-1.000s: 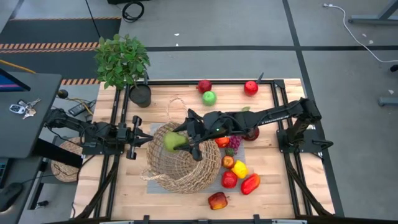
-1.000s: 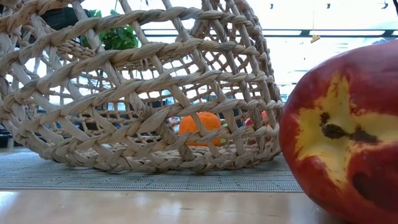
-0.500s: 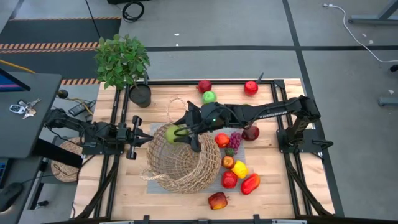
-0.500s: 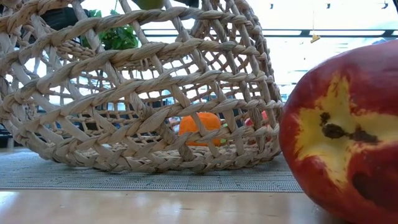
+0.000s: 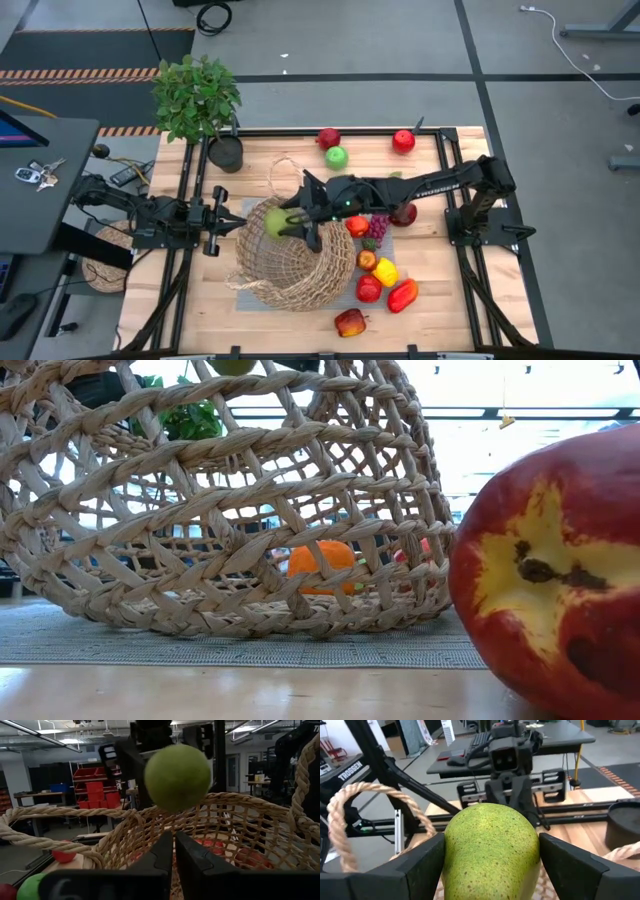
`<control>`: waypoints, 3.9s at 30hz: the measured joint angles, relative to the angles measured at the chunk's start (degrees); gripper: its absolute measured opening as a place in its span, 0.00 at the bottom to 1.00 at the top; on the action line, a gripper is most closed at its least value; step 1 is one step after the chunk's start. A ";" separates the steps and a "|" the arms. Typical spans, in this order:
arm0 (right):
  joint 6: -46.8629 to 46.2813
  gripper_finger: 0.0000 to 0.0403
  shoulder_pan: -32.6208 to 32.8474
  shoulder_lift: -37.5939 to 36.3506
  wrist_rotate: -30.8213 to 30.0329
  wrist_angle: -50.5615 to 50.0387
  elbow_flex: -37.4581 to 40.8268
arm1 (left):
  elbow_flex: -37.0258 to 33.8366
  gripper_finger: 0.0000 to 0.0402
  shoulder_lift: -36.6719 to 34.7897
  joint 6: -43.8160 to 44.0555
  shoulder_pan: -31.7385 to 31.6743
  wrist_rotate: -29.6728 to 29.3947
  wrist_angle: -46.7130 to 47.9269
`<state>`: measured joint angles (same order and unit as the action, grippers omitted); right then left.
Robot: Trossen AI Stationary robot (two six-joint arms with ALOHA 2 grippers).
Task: Build produce basket
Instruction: Put the pear into the brown basket, then put the cucumber into the brown basket
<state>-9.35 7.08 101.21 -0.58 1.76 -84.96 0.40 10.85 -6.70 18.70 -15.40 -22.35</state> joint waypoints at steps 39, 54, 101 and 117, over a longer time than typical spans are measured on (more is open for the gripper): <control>-0.81 0.78 0.45 23.35 8.54 -36.98 -34.09 | 0.00 0.06 0.00 0.00 0.00 0.00 0.00; 2.36 0.78 -0.54 24.55 8.80 -47.81 -35.00 | 0.00 0.09 0.02 0.00 0.00 0.01 0.04; 7.20 0.93 -6.08 -2.14 -13.05 -42.46 -18.11 | 0.00 0.07 0.00 -0.02 0.00 0.00 0.00; 4.54 0.93 -6.30 -11.49 -11.84 -40.54 -7.20 | 0.00 0.07 0.00 0.00 0.01 0.01 0.00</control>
<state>-4.81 0.78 89.72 -12.42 -38.78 -92.16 0.40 10.85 -6.70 18.71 -15.38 -22.35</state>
